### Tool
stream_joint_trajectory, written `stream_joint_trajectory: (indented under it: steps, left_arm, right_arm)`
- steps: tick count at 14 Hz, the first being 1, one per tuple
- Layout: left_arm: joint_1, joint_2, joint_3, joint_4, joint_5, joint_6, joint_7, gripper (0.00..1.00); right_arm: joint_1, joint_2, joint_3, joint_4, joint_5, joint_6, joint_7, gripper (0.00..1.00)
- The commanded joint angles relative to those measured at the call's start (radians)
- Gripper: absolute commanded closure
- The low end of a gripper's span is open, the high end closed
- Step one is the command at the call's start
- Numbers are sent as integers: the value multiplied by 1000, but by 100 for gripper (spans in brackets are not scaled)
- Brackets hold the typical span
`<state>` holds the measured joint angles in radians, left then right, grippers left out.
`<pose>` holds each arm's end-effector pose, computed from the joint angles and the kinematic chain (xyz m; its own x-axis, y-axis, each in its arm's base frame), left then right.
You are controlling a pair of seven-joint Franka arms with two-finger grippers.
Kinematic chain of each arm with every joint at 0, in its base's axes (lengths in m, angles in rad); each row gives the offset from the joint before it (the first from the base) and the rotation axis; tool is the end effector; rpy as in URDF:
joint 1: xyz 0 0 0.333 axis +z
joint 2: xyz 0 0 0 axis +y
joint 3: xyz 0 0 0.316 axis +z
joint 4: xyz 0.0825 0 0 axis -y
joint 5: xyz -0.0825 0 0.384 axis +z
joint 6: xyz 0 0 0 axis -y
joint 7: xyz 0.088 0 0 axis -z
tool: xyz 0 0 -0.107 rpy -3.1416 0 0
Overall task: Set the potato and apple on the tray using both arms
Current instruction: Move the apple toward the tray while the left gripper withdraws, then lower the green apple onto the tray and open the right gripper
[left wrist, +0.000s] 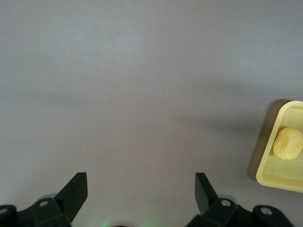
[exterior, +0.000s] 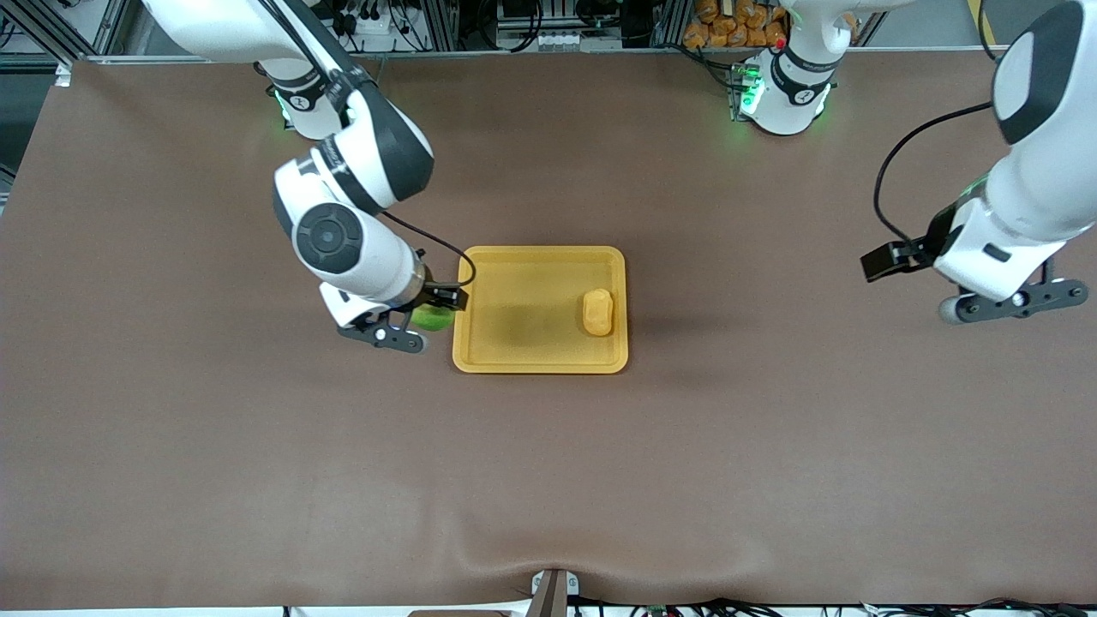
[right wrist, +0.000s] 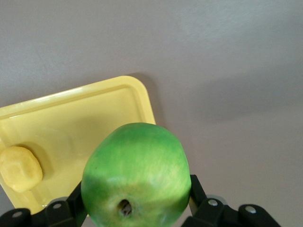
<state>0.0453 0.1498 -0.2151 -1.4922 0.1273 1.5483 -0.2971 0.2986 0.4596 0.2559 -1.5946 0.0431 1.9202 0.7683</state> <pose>0.5898 -0.0778 0.5757 0.9900 0.1282 -0.0583 0.1207 -0.9857 -0.1172 0.5745 0.3351 0.3652 0.9515 -0.2404 -0.1921 -0.2493 -0.9681 -0.0234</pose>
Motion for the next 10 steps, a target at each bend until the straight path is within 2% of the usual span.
stream_joint_trajectory:
  steps: [1, 4, 10]
  left_arm:
    - [25, -56, -4, -13, -15, -24, 76, 0]
    - [45, -87, -4, -13, -15, -45, 142, 0]
    - [45, -125, -6, -8, -17, -63, 151, 0]
  right_arm:
    - [22, 27, -9, 7, 15, 23, 16, 100]
    - [28, 57, -10, 7, 15, 54, 16, 100]
    - [48, 126, -10, 7, 11, 121, 16, 100]
